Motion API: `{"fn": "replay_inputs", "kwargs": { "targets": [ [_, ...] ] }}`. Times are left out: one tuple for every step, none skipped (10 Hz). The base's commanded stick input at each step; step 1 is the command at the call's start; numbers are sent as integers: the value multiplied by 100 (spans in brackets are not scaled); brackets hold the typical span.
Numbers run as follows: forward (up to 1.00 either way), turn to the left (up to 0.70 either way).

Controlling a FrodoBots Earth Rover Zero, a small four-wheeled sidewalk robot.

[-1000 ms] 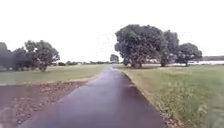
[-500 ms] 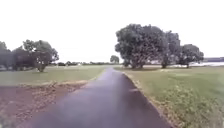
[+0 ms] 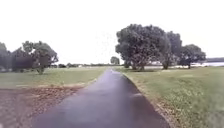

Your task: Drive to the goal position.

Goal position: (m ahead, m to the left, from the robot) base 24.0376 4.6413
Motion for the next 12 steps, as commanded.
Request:
{"fn": "replay_inputs", "kwargs": {
  "targets": [
    [60, 0],
    [64, 0],
    [69, 0],
    [70, 0],
    [70, 0],
    [70, 0],
    [70, 0],
    [70, 0],
    [70, 0],
    [70, 0],
    [70, 5],
    [70, 11]
  ]
}}
